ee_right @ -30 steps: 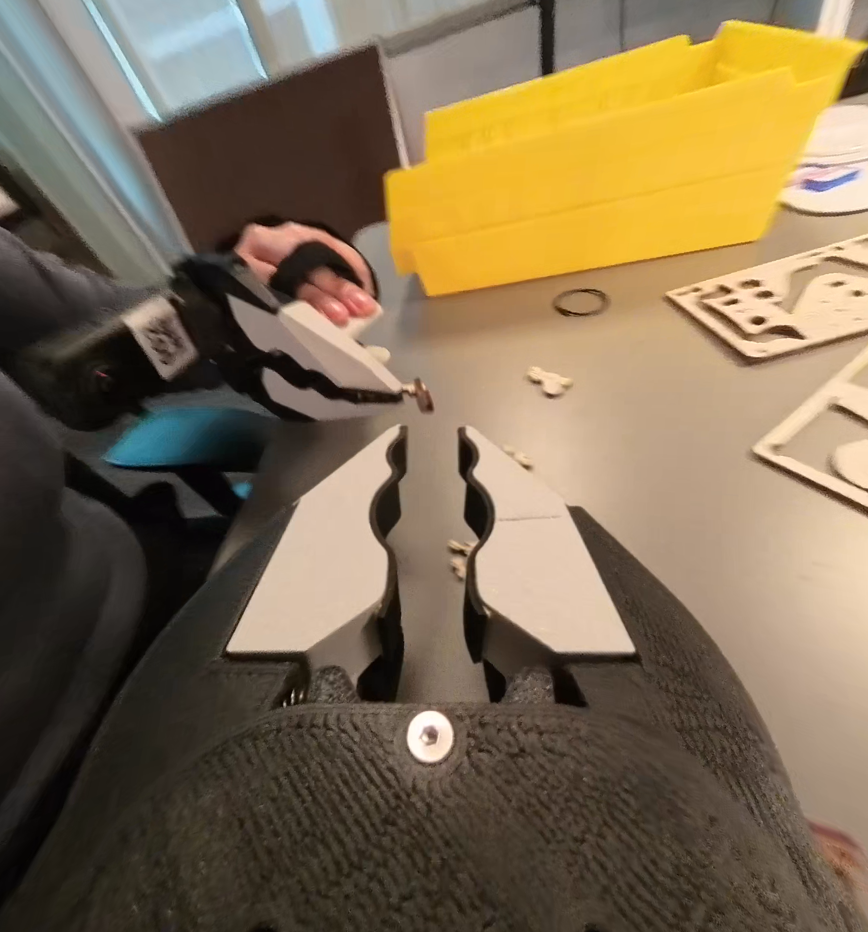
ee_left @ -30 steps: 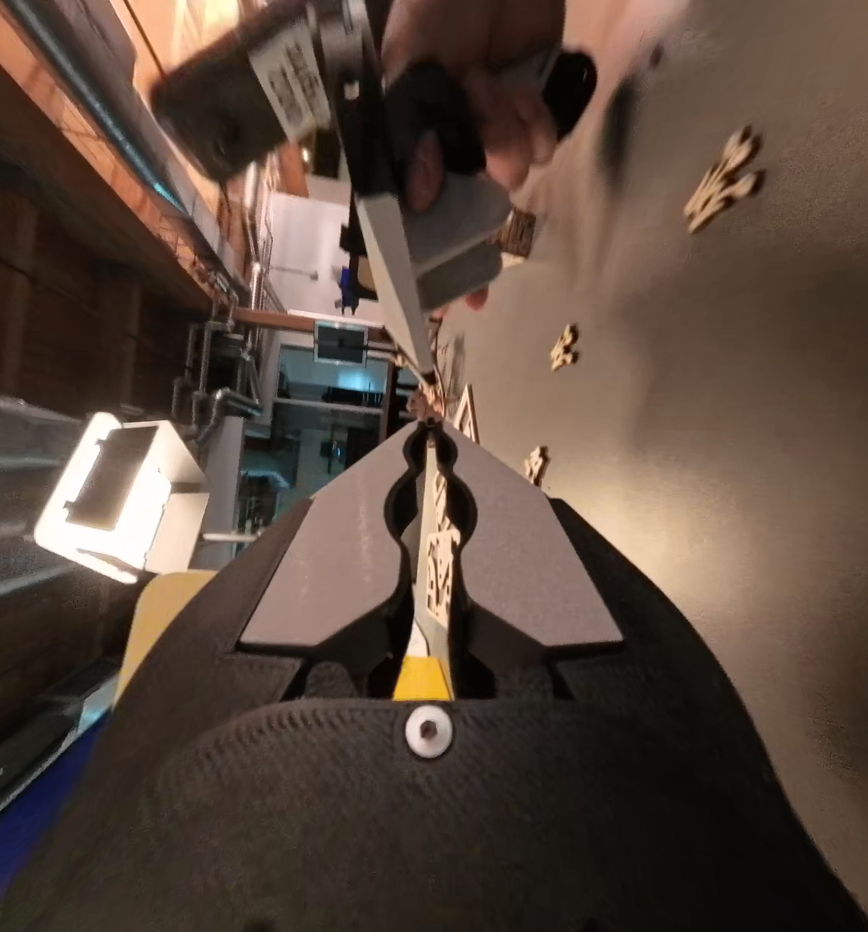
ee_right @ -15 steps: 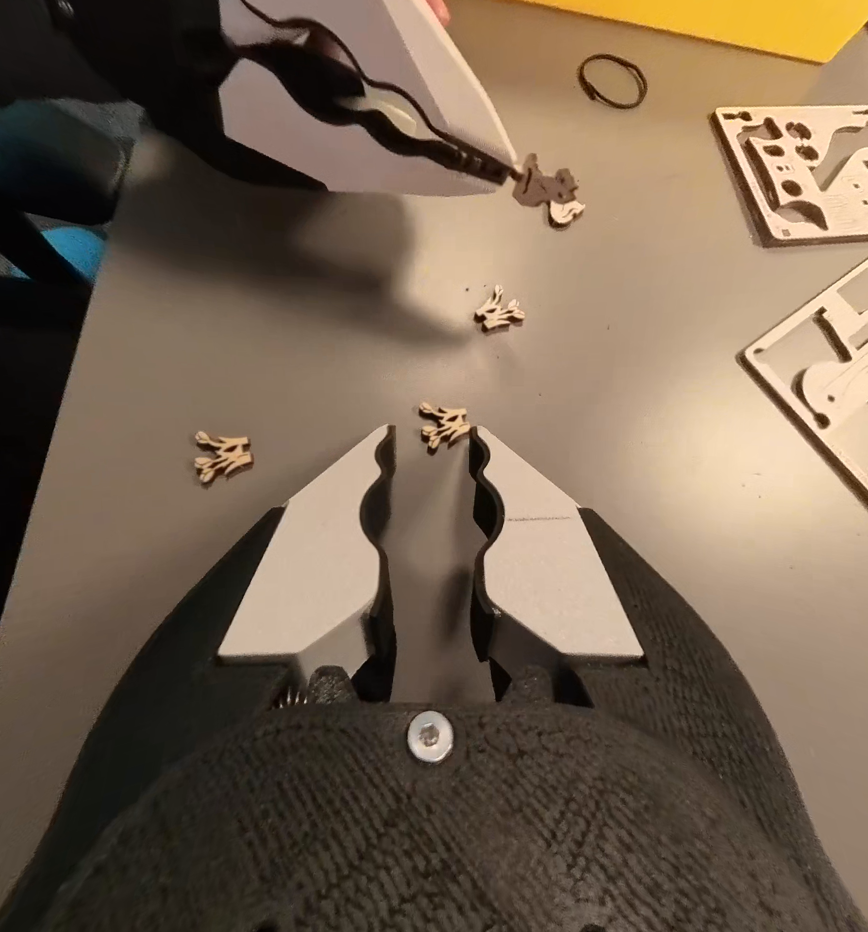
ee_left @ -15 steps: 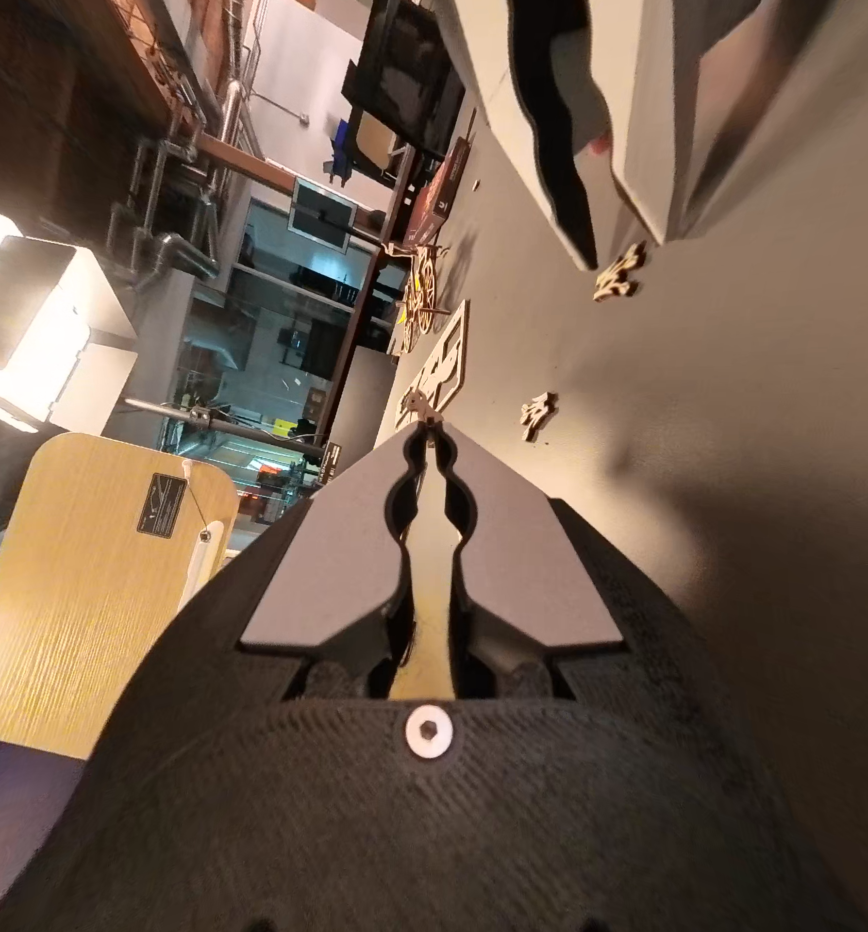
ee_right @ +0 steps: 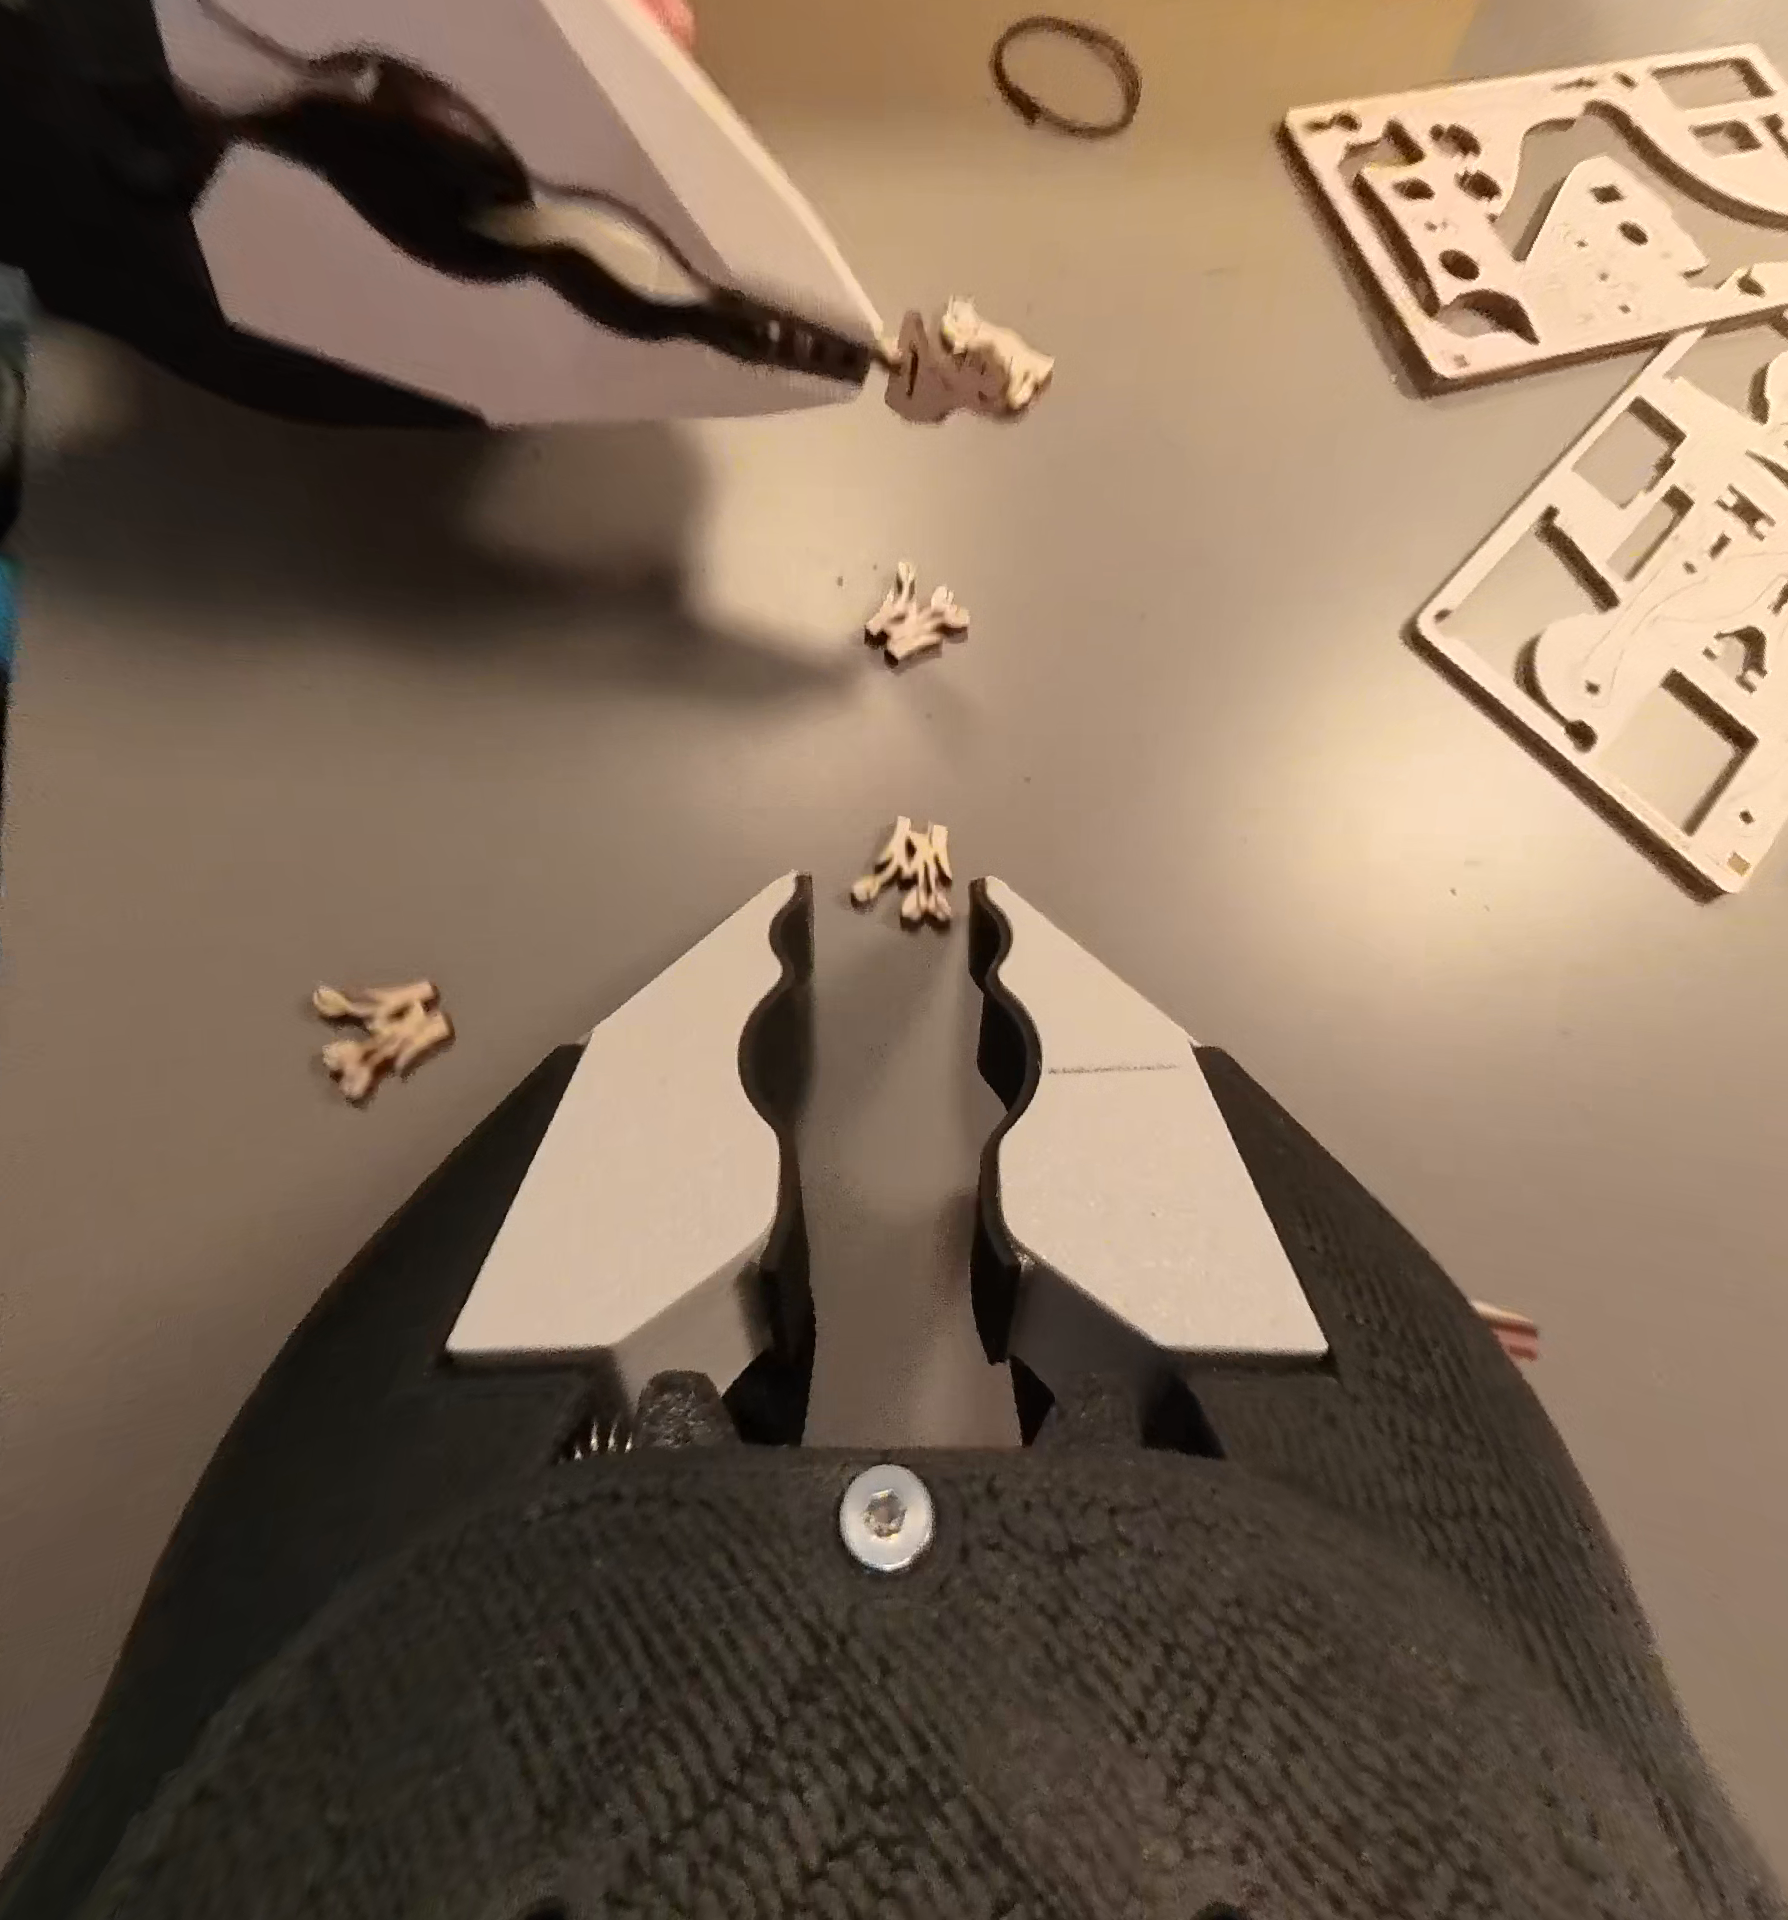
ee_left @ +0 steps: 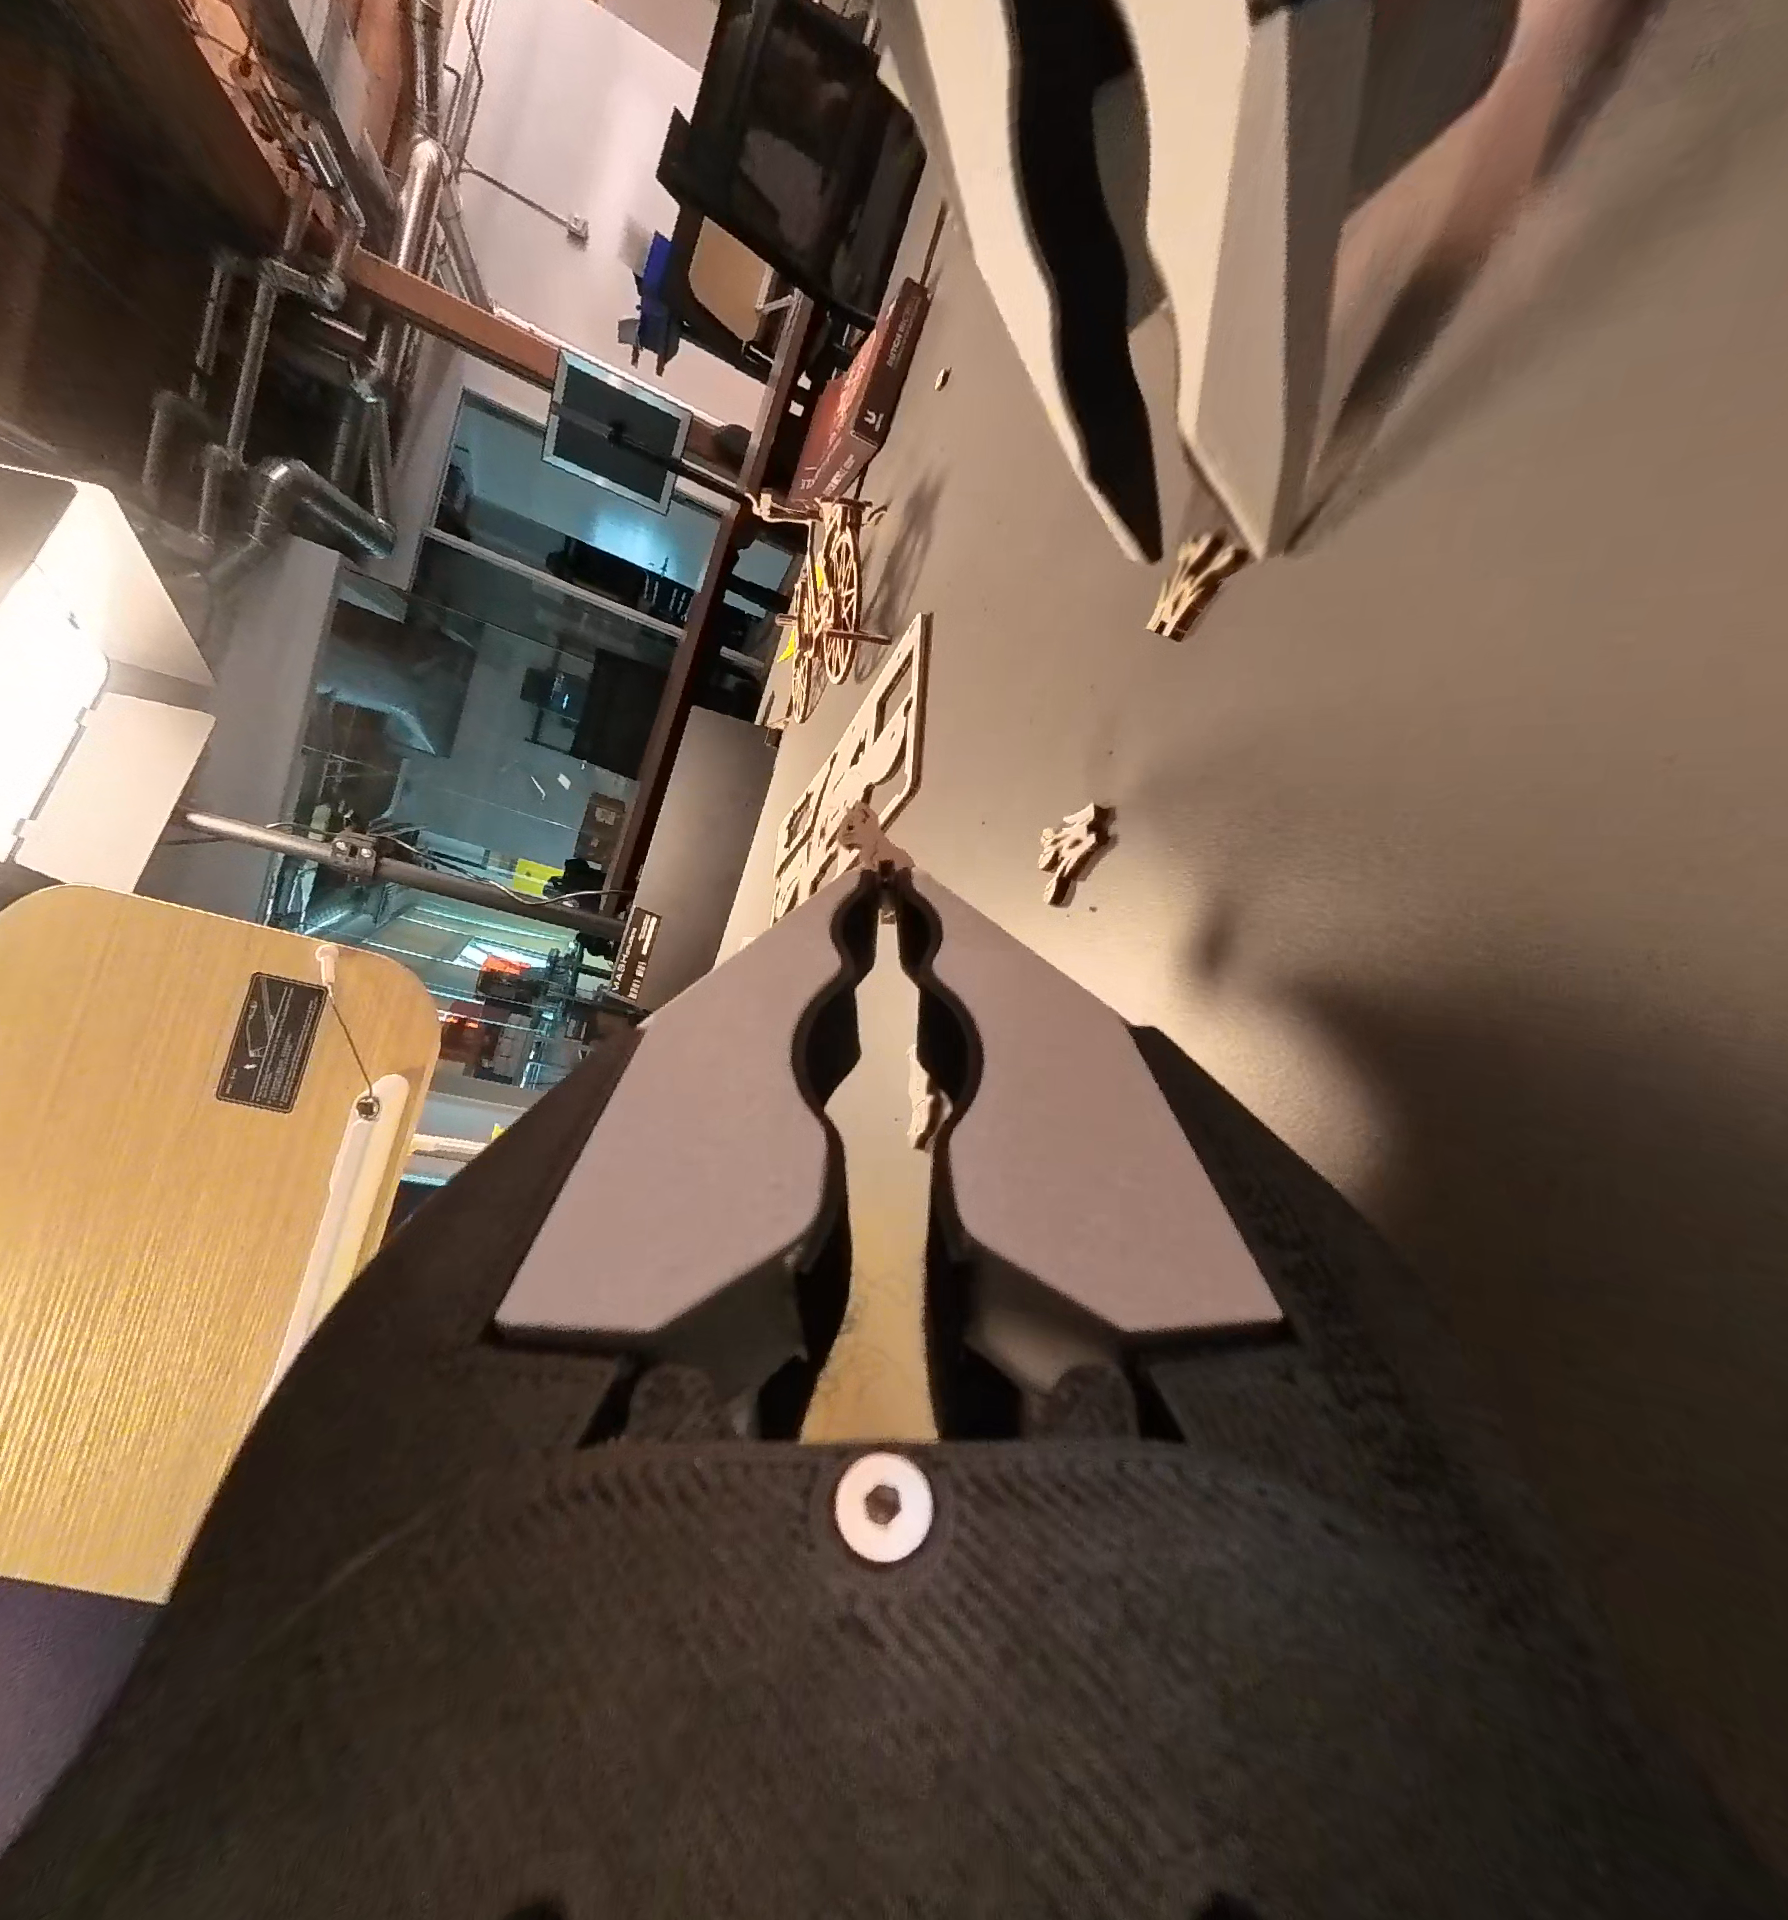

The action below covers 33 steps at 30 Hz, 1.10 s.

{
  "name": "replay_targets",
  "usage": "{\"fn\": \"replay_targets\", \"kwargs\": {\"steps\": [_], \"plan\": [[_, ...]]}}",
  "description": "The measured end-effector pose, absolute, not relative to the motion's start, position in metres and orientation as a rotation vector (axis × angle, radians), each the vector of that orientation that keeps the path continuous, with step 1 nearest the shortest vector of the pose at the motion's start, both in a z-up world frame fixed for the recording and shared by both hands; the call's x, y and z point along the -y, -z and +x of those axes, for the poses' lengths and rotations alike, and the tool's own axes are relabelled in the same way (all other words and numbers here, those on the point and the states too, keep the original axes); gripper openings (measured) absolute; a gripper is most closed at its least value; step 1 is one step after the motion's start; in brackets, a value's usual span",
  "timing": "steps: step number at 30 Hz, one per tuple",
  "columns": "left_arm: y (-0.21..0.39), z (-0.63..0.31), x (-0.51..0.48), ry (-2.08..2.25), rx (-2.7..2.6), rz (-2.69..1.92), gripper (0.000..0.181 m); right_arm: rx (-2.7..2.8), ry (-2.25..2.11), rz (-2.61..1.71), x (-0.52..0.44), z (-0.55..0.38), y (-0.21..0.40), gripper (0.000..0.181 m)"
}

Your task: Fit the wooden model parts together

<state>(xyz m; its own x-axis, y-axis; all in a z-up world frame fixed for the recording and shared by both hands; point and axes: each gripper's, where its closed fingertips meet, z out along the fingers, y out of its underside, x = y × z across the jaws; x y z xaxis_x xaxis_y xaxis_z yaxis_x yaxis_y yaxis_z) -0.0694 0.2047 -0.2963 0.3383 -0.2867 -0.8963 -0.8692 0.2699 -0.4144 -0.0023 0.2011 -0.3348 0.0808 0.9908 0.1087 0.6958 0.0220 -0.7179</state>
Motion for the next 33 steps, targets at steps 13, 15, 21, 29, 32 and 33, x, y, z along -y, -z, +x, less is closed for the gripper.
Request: {"fn": "replay_targets", "kwargs": {"steps": [13, 15, 21, 29, 32, 33], "plan": [[0.303, -0.061, -0.179, -0.303, -1.275, -1.457, 0.001, 1.699, -0.631, -1.690, -0.202, -0.001, 0.333, 0.017], [0.306, -0.064, -0.171, -0.217, -1.295, -1.554, 0.001, 1.736, -0.669, -1.636, -0.195, -0.002, 0.329, 0.017], [0.299, -0.065, -0.143, 0.226, -1.271, -1.799, 0.001, 1.828, -0.779, -1.536, -0.173, -0.005, 0.324, 0.017], [0.322, -0.080, -0.137, 0.448, -1.373, -2.135, 0.001, 1.843, -0.858, -1.530, -0.165, -0.007, 0.324, 0.017], [0.329, -0.077, -0.136, 0.479, -1.406, -2.207, 0.002, 1.853, -0.862, -1.530, -0.163, -0.007, 0.325, 0.017], [0.332, -0.079, -0.136, 0.473, -1.406, -2.233, 0.006, 1.856, -0.863, -1.529, -0.163, -0.007, 0.325, 0.017]]}}
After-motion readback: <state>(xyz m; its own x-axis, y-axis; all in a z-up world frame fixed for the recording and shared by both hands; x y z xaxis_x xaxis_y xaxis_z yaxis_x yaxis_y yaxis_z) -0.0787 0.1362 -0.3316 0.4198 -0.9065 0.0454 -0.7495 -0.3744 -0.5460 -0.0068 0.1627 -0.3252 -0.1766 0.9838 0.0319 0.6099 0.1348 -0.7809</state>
